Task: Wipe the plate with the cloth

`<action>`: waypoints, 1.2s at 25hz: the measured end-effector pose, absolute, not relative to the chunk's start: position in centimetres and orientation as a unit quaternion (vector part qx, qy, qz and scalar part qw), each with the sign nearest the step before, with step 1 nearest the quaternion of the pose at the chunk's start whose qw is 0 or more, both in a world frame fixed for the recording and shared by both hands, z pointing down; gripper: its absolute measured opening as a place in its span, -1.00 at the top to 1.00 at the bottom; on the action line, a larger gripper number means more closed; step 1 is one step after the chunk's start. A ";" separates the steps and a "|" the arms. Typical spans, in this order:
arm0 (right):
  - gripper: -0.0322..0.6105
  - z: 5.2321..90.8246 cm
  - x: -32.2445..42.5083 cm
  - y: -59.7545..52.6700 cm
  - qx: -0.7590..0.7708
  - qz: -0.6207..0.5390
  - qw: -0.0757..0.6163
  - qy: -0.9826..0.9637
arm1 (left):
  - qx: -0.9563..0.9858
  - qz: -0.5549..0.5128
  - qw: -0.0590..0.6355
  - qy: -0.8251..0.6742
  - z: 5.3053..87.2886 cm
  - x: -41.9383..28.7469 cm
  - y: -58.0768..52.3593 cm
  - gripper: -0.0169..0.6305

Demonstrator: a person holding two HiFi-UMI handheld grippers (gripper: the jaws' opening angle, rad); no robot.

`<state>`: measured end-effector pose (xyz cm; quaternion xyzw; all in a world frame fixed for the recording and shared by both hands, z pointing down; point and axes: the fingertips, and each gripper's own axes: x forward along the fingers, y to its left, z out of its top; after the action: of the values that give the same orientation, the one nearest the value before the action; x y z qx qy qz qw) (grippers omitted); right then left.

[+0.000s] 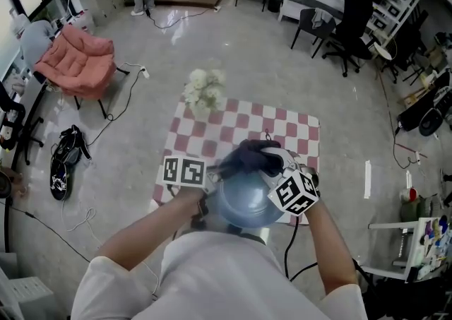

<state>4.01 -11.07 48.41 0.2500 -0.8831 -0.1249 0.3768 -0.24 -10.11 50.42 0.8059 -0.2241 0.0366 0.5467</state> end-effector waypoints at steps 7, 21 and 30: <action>0.49 49.7 6.0 -11.3 0.269 -0.097 0.401 -0.870 | 0.802 0.025 0.547 -0.238 50.9 -1.0 -10.6 0.84; 0.49 51.8 8.1 -10.5 0.282 -0.049 0.423 -0.860 | 0.799 0.005 0.538 -0.268 51.2 -2.5 -11.5 0.84; 0.49 52.7 8.3 -9.1 0.278 -0.018 0.419 -0.864 | 0.798 -0.010 0.531 -0.285 50.8 -3.4 -11.9 0.84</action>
<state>8.32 -9.12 52.70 0.2780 -0.8641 -0.0179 0.4192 -3.42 -11.89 50.82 0.7980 -0.2851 -0.0100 0.5308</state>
